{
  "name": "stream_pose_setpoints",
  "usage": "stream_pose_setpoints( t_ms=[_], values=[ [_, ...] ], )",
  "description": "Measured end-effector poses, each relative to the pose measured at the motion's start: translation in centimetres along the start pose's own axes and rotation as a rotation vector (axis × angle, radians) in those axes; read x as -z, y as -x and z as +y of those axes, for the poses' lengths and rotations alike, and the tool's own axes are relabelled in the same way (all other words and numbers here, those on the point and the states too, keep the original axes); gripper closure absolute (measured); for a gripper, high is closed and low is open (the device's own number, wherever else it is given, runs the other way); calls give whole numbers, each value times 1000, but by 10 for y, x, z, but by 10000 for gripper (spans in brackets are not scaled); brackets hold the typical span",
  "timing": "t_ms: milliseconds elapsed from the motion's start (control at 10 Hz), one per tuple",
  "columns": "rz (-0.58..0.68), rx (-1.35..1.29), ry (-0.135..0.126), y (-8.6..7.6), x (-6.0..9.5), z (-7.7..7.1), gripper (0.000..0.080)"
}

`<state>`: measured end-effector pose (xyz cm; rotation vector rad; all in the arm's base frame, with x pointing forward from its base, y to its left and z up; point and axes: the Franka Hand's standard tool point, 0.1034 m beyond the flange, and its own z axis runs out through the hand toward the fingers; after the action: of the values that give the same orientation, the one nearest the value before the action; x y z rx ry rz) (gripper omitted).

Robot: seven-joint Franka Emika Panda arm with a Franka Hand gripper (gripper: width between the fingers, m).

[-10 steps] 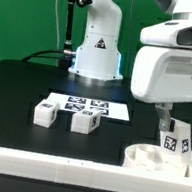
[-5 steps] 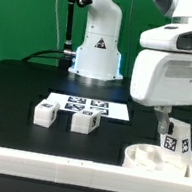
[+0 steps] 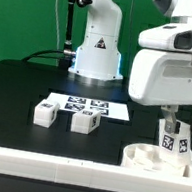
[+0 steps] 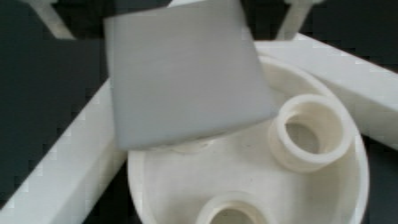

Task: Assemble stool

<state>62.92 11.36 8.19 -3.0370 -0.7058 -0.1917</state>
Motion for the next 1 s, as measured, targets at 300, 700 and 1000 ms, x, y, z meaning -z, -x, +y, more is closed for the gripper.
stream_pose_setpoints(
  t_ms=[300,700,1000],
  values=[
    [0,-109,-1,0,0,0,459],
    [0,-435,-2,0,0,-1,459],
    [0,-727,0,0,0,0,459]
  ],
)
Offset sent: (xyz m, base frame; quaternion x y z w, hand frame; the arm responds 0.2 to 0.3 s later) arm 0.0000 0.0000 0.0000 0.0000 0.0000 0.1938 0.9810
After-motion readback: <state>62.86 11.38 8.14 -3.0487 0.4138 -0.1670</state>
